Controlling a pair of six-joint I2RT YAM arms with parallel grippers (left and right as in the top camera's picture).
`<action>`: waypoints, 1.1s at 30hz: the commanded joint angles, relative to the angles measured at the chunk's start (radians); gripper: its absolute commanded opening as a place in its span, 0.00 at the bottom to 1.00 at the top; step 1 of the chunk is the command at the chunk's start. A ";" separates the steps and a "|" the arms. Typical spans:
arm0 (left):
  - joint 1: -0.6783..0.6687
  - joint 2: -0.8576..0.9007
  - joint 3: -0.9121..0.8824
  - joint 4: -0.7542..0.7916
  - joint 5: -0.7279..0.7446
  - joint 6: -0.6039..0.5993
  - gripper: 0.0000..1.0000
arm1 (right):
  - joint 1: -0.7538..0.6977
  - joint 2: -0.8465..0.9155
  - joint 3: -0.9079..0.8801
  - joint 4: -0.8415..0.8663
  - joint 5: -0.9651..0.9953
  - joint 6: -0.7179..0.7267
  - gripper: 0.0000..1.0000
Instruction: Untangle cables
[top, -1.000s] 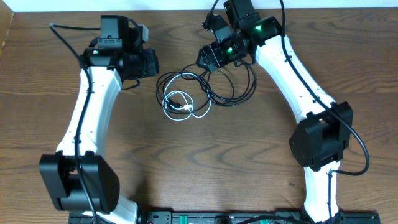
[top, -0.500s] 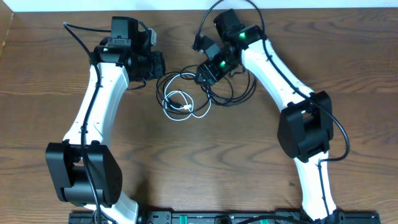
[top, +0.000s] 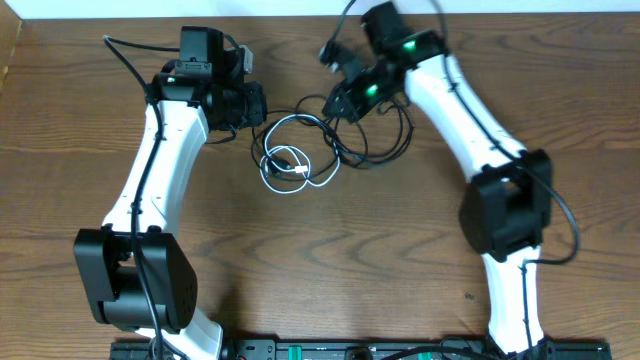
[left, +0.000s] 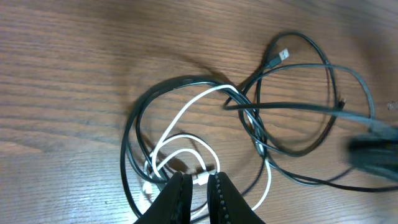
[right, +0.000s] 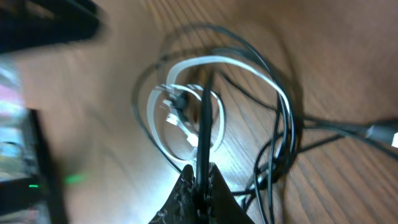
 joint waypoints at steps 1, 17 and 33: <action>-0.035 0.016 0.011 0.009 0.016 -0.002 0.15 | -0.053 -0.152 0.038 0.000 -0.213 0.012 0.01; -0.142 0.067 0.011 0.179 0.050 -0.127 0.64 | -0.108 -0.267 0.038 -0.038 -0.391 0.013 0.01; -0.159 0.244 0.011 0.298 0.184 -0.247 0.83 | -0.109 -0.268 0.038 -0.066 -0.415 0.012 0.01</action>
